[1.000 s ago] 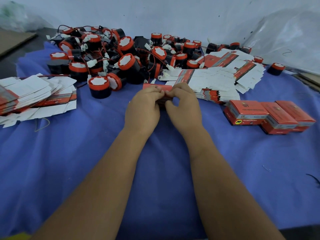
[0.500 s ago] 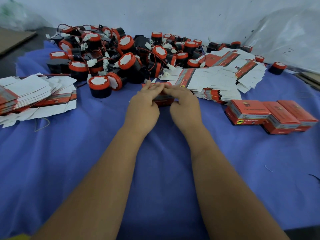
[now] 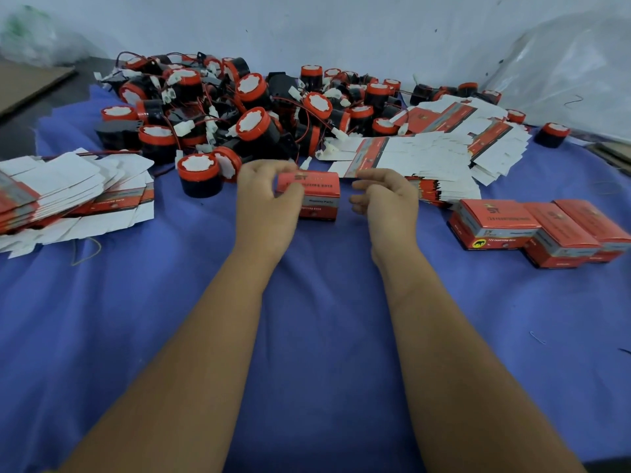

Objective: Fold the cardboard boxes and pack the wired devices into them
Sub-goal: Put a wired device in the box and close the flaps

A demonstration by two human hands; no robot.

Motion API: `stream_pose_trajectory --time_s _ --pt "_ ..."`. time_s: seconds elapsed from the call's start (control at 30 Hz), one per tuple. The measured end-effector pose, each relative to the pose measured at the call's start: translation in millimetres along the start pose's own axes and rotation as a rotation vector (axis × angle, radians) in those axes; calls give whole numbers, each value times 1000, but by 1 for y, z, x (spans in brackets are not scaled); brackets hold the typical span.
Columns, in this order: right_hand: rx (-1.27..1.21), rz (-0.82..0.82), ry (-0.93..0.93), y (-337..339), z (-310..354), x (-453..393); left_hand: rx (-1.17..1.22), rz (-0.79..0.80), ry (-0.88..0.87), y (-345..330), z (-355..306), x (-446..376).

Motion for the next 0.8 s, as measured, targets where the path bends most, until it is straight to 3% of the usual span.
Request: stream_pose_trajectory --time_s 0.13,0.2,0.33,0.6,0.8 --pt "152 324 124 -19 5 10 -17 60 66 -3 8 -4" --pt "115 389 235 -20 12 15 82 58 115 0 11 -6" --pt "34 389 289 -17 18 15 265 61 231 4 15 -8" --pt "210 280 288 -14 12 11 301 108 218 0 12 -6" --pt "398 294 347 -15 11 11 36 253 71 -8 7 0"
Point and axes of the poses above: each hand's wrist, its own x-axis away from the middle knuckle, its own y-axis out of the back of the hand, z = x × y, the point moved 4 cm from there along -x, towards the middle knuckle, and after that the axes turned 6 degrees about y, right-handed, at the moved point
